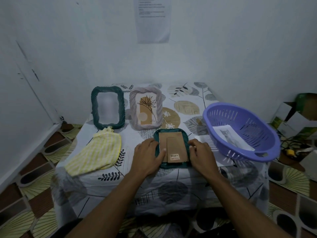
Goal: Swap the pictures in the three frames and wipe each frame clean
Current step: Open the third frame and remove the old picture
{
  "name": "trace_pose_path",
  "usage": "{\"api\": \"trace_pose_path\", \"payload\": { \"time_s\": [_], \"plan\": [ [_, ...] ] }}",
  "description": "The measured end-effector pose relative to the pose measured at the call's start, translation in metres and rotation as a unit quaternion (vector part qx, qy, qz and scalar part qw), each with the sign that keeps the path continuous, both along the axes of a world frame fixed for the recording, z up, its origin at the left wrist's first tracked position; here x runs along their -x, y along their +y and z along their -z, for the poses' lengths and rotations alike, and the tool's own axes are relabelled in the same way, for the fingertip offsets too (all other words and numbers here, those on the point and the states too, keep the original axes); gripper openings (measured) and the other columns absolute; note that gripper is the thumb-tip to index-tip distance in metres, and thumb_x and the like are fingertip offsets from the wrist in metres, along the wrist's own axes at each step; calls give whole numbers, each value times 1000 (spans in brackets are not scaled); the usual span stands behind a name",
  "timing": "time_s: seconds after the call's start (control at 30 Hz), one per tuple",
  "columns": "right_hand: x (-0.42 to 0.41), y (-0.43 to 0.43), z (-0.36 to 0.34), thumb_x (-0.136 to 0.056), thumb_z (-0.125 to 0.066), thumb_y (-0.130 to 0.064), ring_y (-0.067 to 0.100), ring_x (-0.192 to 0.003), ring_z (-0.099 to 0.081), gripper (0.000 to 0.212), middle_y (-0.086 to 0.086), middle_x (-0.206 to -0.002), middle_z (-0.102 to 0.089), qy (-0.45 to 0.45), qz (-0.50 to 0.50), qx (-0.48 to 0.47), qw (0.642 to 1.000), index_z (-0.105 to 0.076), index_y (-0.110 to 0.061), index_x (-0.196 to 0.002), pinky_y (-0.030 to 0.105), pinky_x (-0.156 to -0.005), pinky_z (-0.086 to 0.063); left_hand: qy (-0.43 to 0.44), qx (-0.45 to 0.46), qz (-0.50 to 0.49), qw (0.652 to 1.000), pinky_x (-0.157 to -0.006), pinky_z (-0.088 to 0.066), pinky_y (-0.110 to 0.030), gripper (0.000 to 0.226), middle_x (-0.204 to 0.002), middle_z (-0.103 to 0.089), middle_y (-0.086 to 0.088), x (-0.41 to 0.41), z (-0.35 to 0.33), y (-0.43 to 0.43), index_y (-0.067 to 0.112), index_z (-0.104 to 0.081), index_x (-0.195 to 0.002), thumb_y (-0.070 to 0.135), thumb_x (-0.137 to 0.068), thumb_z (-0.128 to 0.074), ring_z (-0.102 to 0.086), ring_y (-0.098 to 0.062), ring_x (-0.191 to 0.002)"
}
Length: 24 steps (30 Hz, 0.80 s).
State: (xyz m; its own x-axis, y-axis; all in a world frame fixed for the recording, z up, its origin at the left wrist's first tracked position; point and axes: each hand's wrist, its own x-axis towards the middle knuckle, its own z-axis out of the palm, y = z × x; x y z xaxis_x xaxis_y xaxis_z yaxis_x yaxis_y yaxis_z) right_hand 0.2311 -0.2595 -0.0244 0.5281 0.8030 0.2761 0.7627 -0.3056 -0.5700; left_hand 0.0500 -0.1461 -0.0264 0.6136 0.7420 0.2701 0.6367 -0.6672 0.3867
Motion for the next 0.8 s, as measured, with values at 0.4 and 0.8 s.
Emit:
{"api": "trace_pose_path", "payload": {
  "time_s": [0.4,0.8],
  "plan": [
    [8,8,-2,-95,-49,-25,20,-124,-34,25,-4,-134,-50,28,-23,21,999,-70,-28,-110,44,-99,-31,-148,182,-49,971,-97,-43,-34,22,-123,-55,-5,-35,-11,-9,12,-66,-81,29,-92,-57,-55,-21,-109],
    [13,7,-12,-93,-56,-22,17,-107,-57,21,-1,-116,-67,91,-50,-89,991,-70,-22,-109,46,-95,-47,-246,208,-48,945,-83,-42,-26,12,-123,-58,2,-35,-26,-14,13,-64,-88,25,-87,-63,-55,-10,-93]
  ]
}}
